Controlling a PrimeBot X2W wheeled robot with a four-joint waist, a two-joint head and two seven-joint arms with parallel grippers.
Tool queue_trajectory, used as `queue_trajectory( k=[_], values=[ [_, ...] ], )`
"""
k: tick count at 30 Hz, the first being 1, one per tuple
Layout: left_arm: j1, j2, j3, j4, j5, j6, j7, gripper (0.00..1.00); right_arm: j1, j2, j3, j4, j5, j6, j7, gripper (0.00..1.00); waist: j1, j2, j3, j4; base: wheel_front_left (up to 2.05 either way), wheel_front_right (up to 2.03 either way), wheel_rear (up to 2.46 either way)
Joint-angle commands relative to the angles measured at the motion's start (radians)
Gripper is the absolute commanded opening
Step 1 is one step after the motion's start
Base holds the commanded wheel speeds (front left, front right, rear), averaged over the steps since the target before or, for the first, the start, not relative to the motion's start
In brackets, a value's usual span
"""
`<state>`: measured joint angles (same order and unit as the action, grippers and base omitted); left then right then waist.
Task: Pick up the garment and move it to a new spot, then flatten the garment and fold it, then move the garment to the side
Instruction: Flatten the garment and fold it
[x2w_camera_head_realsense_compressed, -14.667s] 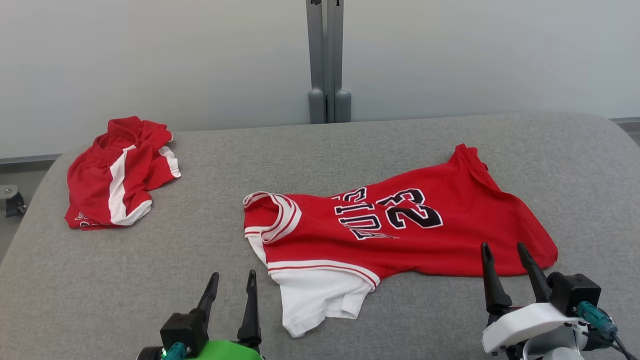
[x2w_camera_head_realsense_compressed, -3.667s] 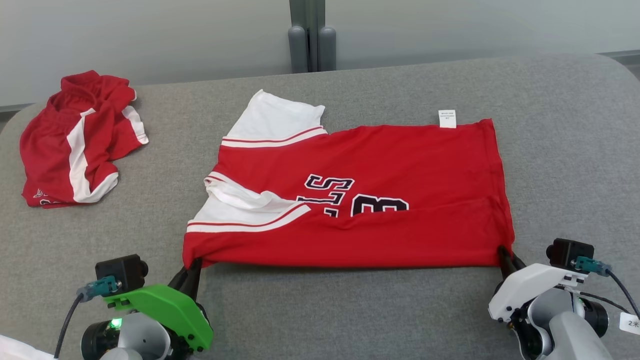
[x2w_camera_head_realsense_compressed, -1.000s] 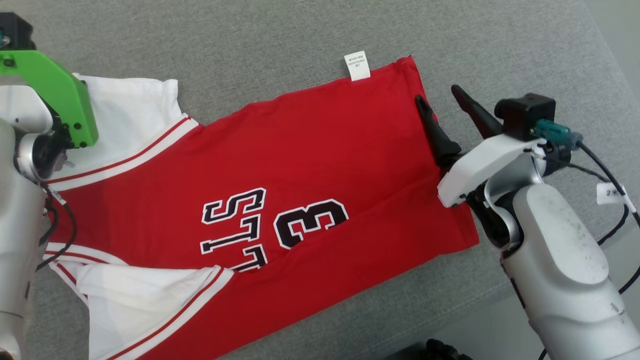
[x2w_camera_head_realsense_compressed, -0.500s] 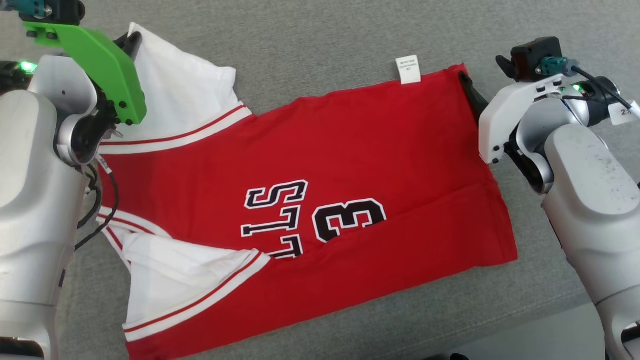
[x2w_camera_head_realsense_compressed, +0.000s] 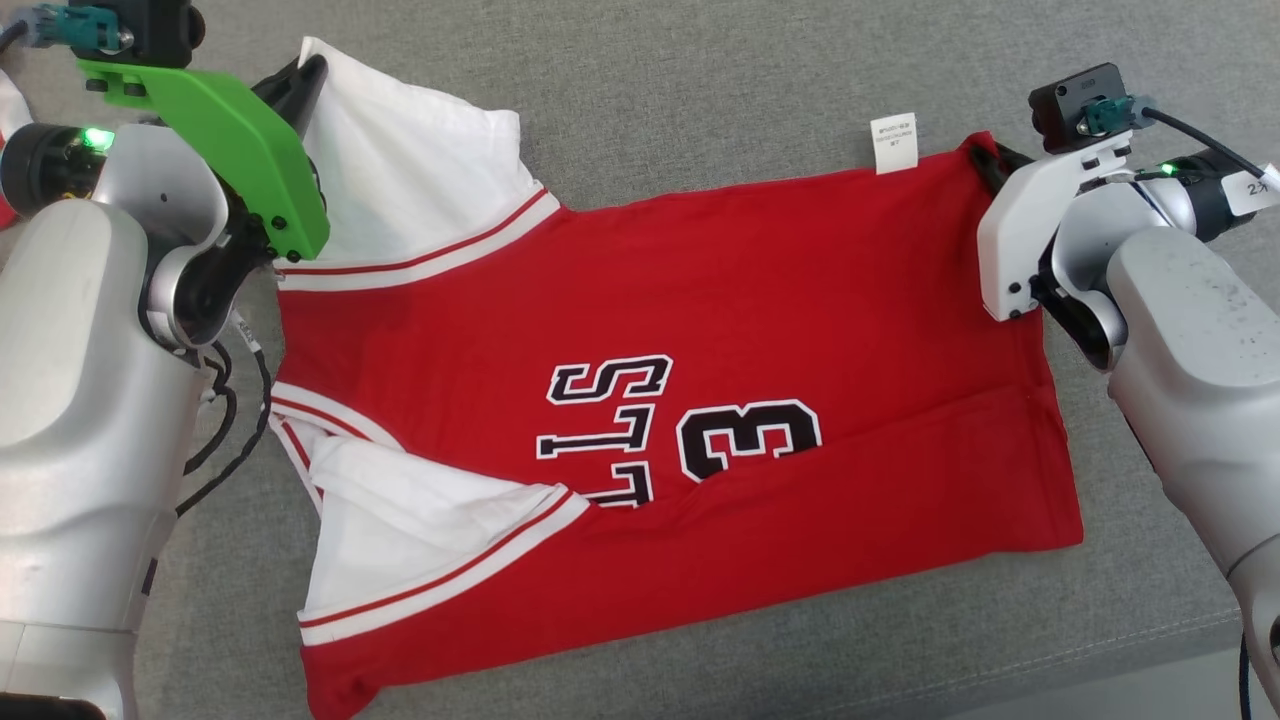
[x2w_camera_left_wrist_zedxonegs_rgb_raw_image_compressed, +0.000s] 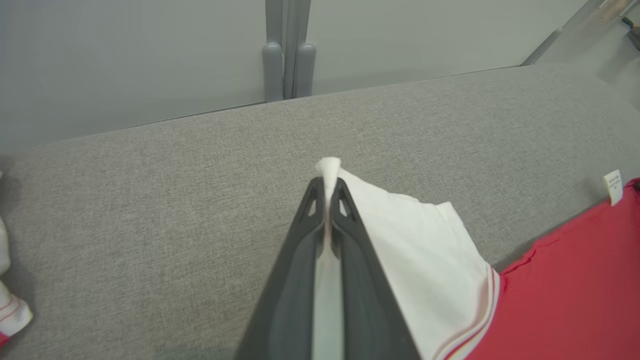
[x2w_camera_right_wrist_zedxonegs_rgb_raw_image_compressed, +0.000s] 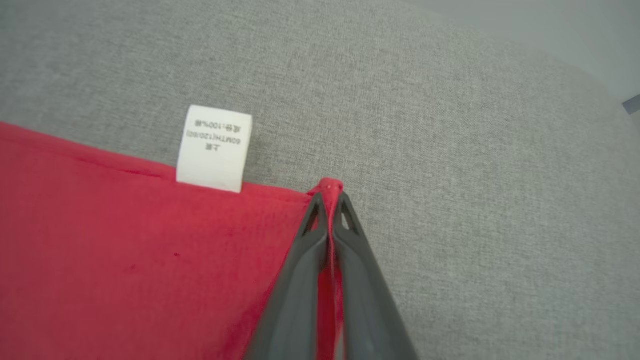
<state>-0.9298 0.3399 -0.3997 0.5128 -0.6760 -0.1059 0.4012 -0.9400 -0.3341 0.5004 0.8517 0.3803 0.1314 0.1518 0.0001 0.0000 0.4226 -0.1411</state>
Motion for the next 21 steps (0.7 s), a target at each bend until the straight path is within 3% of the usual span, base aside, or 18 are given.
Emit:
queue_trajectory(
  k=[1, 7, 12, 17, 21],
  values=[
    [0.014, 0.012, 0.01, -0.008, -0.005, 0.004, -0.014, 0.0, -0.016, -0.008, 0.003, 0.012, 0.012, -0.002, -0.028, 0.0, -0.0001, 0.0, -0.008, 0.002, 0.0, 0.0, 0.0],
    [0.078, 0.017, 0.037, -0.065, -0.039, 0.002, -0.064, 0.0, 0.012, -0.008, -0.006, 0.037, 0.05, -0.002, -0.16, 0.0, -0.0001, 0.0, -0.052, 0.011, 0.0, 0.0, 0.0],
    [0.235, 0.029, 0.06, -0.212, -0.075, 0.015, -0.104, 0.0, 0.113, -0.031, 0.003, -0.002, 0.099, -0.002, -0.268, 0.0, -0.0001, 0.0, -0.109, 0.031, 0.0, 0.0, 0.0],
    [0.473, 0.056, 0.089, -0.448, -0.099, 0.083, -0.131, 0.0, 0.275, -0.072, 0.006, -0.1, 0.171, -0.002, -0.345, 0.0, -0.0001, 0.0, -0.165, 0.065, 0.0, 0.0, 0.0],
    [0.668, 0.065, 0.109, -0.618, -0.113, 0.154, -0.147, 0.0, 0.398, -0.11, -0.057, -0.171, 0.202, -0.002, -0.378, 0.0, -0.0001, 0.0, -0.195, 0.092, 0.0, 0.0, 0.0]
  ],
)
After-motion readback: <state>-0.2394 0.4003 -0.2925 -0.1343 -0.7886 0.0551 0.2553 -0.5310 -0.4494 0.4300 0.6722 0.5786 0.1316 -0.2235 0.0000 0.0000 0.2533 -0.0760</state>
